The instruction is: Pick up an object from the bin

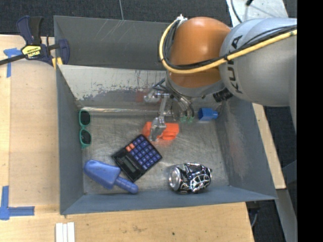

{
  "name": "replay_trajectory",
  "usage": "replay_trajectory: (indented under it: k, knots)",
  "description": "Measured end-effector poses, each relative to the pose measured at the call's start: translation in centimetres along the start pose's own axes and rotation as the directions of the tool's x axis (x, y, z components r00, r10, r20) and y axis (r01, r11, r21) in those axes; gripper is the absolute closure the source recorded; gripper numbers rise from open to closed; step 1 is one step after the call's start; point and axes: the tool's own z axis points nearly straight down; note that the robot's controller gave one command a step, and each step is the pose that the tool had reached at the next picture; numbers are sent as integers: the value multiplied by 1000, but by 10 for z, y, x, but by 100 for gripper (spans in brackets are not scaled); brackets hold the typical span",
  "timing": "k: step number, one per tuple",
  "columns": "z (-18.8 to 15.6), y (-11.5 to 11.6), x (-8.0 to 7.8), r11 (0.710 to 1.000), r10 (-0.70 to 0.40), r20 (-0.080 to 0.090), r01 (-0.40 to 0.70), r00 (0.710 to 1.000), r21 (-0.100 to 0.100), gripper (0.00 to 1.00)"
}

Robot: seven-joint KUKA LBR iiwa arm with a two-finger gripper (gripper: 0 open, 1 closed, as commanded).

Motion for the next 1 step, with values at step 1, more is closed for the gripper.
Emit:
replay_trajectory:
  k: [1]
  knots:
    - [16, -2, 0, 1000, -6, -6, 6, 1000, 0, 0]
